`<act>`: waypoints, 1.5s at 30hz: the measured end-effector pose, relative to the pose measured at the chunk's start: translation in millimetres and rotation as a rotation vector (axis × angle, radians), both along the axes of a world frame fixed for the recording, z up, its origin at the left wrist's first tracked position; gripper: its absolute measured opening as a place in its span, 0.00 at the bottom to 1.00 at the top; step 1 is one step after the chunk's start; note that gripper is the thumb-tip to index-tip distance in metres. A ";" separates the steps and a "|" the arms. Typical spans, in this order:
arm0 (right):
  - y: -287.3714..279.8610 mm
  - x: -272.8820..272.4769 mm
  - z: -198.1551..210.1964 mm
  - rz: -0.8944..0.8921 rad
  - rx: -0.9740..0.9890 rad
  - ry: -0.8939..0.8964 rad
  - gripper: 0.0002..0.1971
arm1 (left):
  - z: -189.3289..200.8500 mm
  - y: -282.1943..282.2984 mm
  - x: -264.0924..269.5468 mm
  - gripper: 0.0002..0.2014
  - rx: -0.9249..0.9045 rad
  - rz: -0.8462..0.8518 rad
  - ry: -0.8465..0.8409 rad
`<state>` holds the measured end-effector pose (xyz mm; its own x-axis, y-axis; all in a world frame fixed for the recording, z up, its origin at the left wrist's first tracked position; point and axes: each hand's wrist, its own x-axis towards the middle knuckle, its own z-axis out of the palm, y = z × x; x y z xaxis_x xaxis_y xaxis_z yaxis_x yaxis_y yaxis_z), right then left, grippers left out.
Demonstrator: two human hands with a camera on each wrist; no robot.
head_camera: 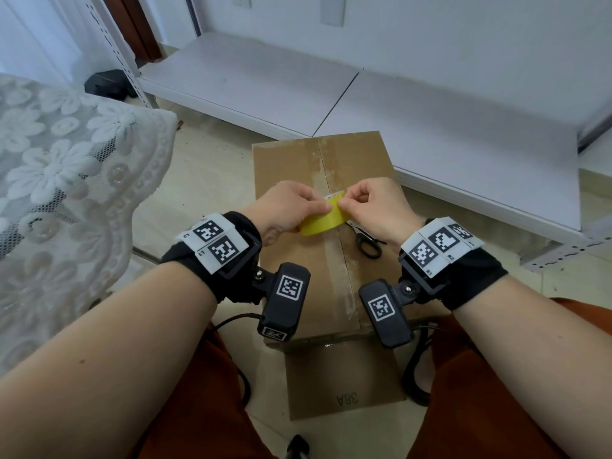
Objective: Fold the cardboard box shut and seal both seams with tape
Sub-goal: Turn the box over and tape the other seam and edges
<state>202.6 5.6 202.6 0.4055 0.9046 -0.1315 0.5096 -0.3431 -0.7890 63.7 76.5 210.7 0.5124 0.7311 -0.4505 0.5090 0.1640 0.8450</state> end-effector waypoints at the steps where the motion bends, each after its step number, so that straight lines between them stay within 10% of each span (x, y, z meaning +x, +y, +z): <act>1: 0.0 -0.4 -0.1 0.021 -0.021 0.004 0.09 | 0.2 0.4 -0.4 0.09 0.004 -0.008 0.002; 19: -4.1 1.2 -5.3 0.040 -0.065 0.422 0.10 | 2.6 5.7 -8.1 0.04 -0.067 -0.137 -0.008; 34: 0.6 5.7 -7.5 0.074 0.025 0.152 0.11 | -1.8 7.4 -4.0 0.04 -0.070 -0.124 -0.043; 45: -4.9 8.5 -4.1 0.140 0.034 0.427 0.12 | 3.9 12.9 -14.8 0.04 -0.127 -0.267 -0.098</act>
<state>211.1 0.7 198.5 0.1950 0.9535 -0.2299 0.1759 -0.2646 -0.9482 48.9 89.4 214.6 0.7242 0.5056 -0.4689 0.4655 0.1433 0.8734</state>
